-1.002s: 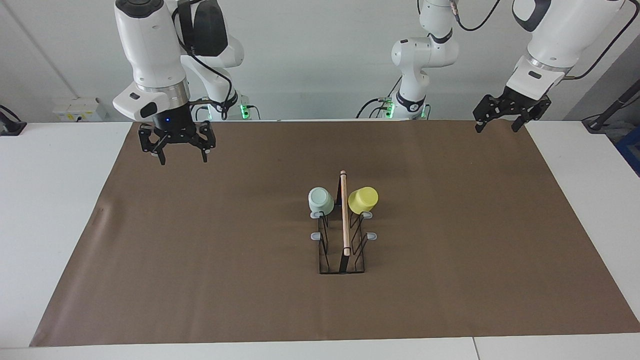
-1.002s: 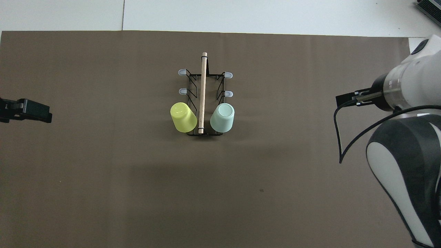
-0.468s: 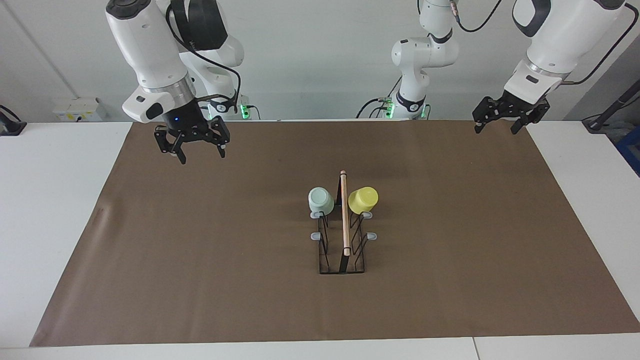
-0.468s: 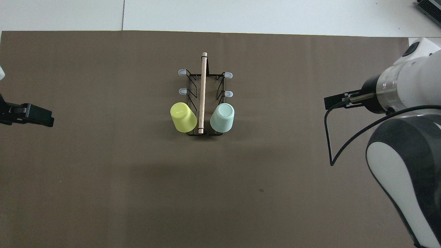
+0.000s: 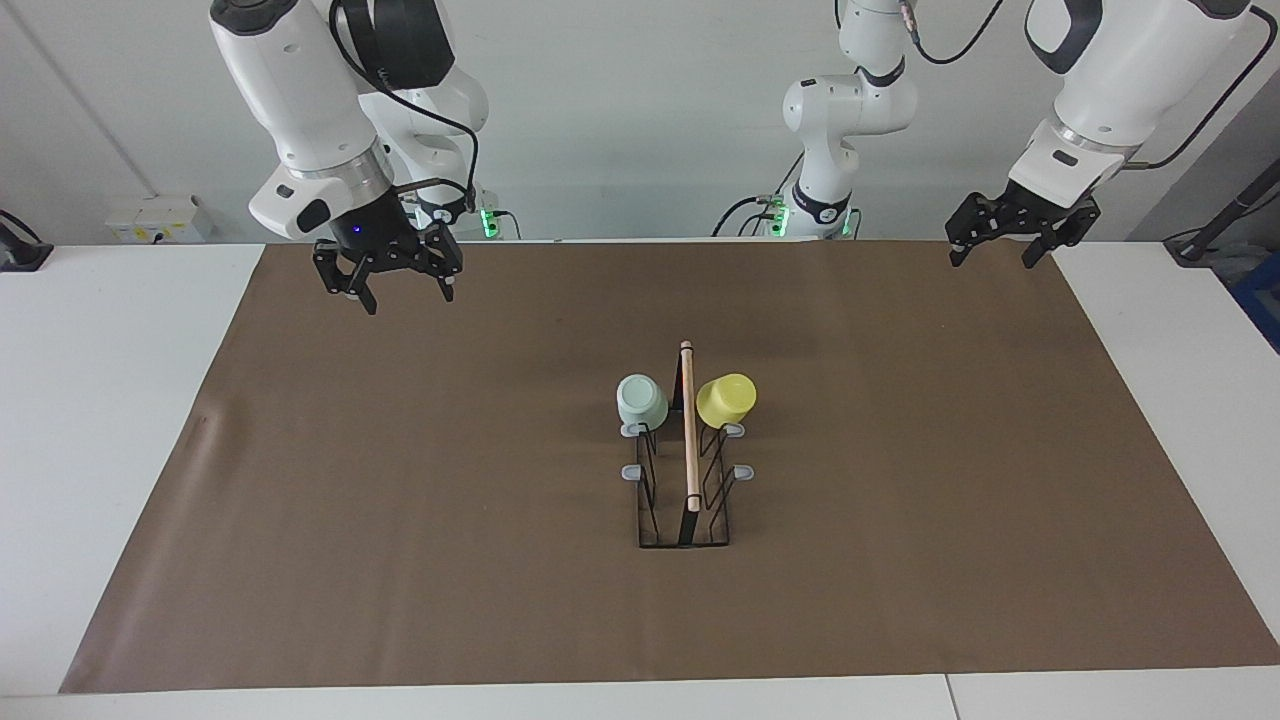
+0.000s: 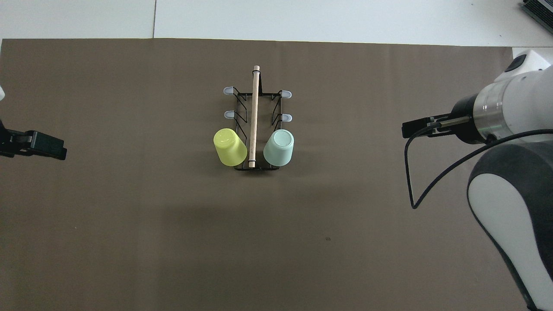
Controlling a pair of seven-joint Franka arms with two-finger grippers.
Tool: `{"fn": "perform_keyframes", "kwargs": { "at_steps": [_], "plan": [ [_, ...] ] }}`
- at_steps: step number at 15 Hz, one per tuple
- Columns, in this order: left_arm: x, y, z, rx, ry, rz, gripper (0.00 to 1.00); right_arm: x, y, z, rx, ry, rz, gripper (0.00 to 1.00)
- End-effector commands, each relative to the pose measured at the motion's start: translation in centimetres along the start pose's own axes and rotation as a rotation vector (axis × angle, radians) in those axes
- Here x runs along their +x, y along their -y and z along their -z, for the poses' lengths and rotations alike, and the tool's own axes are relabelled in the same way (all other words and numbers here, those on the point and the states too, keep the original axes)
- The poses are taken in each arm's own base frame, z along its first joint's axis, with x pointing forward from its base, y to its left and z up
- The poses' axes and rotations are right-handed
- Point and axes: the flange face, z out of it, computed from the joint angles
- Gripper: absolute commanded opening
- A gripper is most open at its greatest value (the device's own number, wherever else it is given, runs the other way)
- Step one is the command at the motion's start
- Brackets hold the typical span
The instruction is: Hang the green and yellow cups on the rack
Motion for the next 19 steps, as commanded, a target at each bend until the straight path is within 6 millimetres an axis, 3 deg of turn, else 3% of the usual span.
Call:
{"fn": "perform_keyframes", "kwargs": {
  "at_steps": [1,5,6,9,12,19],
  "plan": [
    [-0.8,-0.1,0.0,-0.005,-0.002,-0.02,1.0,-0.2,-2.2,2.4,-0.068,0.006,0.015,1.0],
    [-0.8,-0.1,0.1,-0.005,-0.004,-0.02,1.0,-0.7,-9.0,3.3,-0.06,-0.002,-0.004,1.0],
    [-0.8,-0.1,0.0,-0.006,-0.001,-0.02,1.0,-0.8,-9.5,3.9,-0.059,-0.008,-0.007,1.0],
    [-0.8,-0.2,0.1,-0.005,-0.002,-0.022,1.0,-1.0,-8.8,4.1,-0.057,0.003,-0.029,1.0],
    [-0.8,-0.1,0.0,-0.006,-0.001,-0.02,1.0,-0.7,-6.8,4.4,-0.057,-0.007,-0.148,1.0],
    [-0.8,-0.2,0.0,-0.005,-0.001,-0.022,1.0,0.1,-6.9,3.8,-0.058,0.009,-0.153,1.0]
  ]
}}
